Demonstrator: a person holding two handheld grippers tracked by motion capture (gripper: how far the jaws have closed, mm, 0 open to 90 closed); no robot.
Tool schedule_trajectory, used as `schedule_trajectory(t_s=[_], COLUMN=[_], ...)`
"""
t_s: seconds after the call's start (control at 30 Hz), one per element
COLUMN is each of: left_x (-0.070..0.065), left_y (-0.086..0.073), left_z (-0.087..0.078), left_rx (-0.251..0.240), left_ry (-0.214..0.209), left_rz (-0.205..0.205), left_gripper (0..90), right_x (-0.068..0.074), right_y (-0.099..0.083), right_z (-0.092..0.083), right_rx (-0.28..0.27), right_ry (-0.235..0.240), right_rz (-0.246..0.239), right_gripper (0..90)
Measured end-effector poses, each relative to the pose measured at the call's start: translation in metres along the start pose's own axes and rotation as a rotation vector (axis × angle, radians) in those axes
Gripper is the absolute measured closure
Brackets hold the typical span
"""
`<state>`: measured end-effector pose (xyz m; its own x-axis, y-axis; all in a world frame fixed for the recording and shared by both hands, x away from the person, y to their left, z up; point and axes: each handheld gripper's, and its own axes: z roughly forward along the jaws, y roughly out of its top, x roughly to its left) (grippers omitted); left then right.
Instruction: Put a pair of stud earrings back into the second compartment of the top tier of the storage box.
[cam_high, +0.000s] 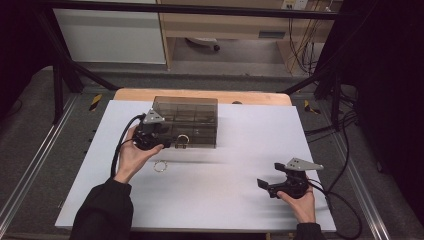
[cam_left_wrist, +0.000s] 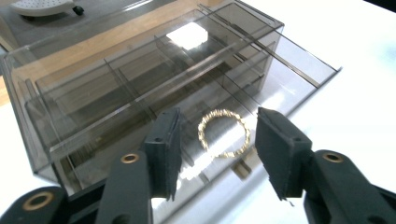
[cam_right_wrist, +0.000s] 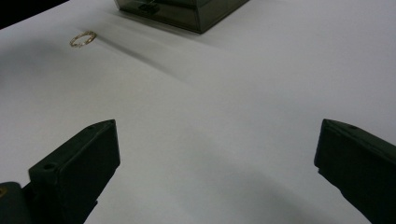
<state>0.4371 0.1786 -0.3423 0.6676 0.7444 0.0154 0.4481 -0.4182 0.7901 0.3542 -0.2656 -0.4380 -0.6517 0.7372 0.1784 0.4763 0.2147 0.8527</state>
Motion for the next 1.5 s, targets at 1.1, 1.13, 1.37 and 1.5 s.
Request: schedule_trajectory(t_s=[1.1, 1.13, 1.37, 1.5], left_x=[0.007, 0.008, 0.010, 0.013], left_y=[-0.079, -0.084, -0.095, -0.099], left_z=[-0.030, -0.028, -0.022, -0.016], left_rx=[-0.002, 0.003, 0.017, 0.039], left_ry=[-0.005, -0.002, 0.009, 0.021], left_rz=[-0.052, -0.052, -0.060, -0.058], left_gripper=[10.8, 10.8, 11.7, 16.0], right_x=[0.001, 0.001, 0.001, 0.001], right_y=[-0.001, -0.001, -0.001, -0.001], right_z=[0.001, 0.001, 0.001, 0.002], right_rx=[0.013, 0.013, 0.014, 0.014], right_ry=[0.001, 0.000, 0.000, 0.001], right_rz=[0.000, 0.000, -0.001, -0.001], right_gripper=[0.6, 0.6, 0.6, 0.6])
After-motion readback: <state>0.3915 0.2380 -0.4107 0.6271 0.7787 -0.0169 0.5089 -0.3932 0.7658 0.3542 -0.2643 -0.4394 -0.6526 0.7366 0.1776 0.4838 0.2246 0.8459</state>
